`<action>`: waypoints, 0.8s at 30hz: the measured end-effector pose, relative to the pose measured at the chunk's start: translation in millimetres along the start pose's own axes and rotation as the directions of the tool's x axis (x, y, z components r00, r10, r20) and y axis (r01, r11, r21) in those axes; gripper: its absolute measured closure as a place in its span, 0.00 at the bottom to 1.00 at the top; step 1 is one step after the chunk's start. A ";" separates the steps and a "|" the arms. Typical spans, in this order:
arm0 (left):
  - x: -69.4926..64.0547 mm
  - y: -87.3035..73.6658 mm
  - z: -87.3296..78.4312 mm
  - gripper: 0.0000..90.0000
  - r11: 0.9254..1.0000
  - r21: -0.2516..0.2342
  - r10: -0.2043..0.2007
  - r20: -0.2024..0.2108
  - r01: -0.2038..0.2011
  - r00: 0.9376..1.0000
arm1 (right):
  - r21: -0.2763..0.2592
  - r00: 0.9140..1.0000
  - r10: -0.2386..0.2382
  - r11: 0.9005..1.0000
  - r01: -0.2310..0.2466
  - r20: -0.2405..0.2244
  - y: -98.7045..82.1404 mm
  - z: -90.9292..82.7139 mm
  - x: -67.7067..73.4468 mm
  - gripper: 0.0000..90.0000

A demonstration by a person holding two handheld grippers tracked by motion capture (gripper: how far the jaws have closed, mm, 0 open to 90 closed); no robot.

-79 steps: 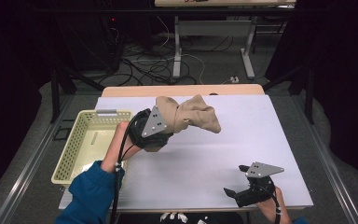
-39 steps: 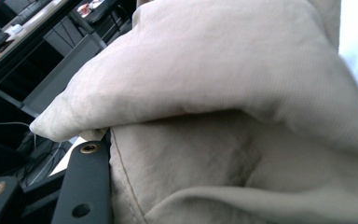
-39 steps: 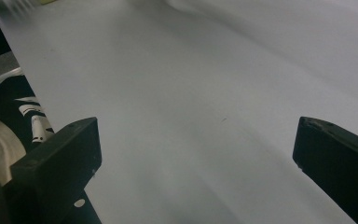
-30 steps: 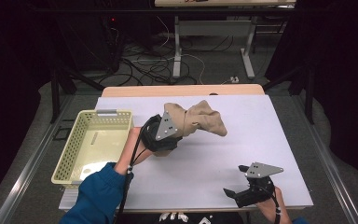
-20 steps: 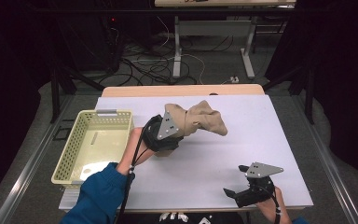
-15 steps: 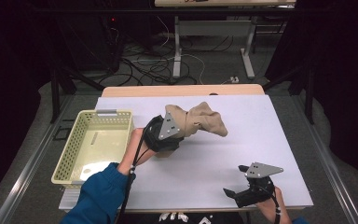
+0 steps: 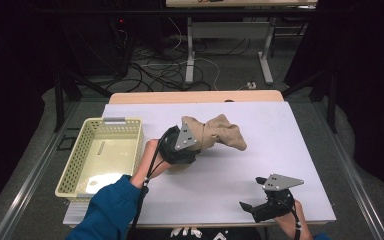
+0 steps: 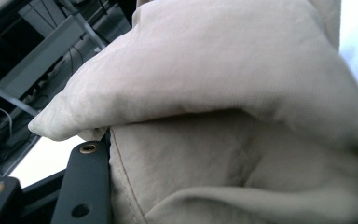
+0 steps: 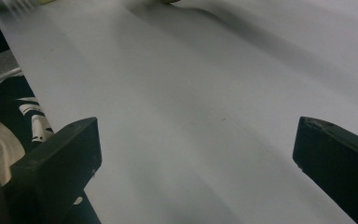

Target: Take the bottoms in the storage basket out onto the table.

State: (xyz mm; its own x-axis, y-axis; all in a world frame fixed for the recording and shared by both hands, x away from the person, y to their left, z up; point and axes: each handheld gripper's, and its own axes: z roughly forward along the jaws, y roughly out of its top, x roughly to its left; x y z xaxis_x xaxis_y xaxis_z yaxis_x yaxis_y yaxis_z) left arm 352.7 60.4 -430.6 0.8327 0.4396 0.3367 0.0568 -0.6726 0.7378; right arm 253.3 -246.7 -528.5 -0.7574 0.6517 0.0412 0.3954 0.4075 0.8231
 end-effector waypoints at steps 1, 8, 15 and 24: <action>-0.5 -0.5 1.6 0.49 1.000 0.002 -0.001 0.002 0.001 1.000 | 0.005 1.000 0.010 1.000 -0.010 -0.001 -0.1 -0.1 0.4 0.01; -3.6 -2.7 10.2 0.49 1.000 0.012 -0.006 0.014 0.005 1.000 | 0.004 1.000 0.003 1.000 -0.003 0.002 -0.1 -0.3 0.1 0.01; -5.9 -6.5 19.9 0.49 0.999 0.026 -0.019 0.028 0.018 0.999 | 0.018 1.000 0.002 1.000 -0.002 0.001 0.1 -1.0 -0.5 0.01; -10.1 -10.7 31.5 0.49 0.999 0.042 -0.014 0.049 0.012 0.999 | 0.017 1.000 0.001 1.000 -0.001 -0.003 0.0 -1.3 -0.6 0.01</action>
State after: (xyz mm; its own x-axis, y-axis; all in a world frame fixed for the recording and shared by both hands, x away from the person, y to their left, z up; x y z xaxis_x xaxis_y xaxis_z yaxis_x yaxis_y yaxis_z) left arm 361.1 44.4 -460.3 0.8576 0.4197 0.2972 0.0903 -0.6918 0.7164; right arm 253.1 -247.9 -527.7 -0.7584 0.6503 0.0441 0.4053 0.4175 0.8133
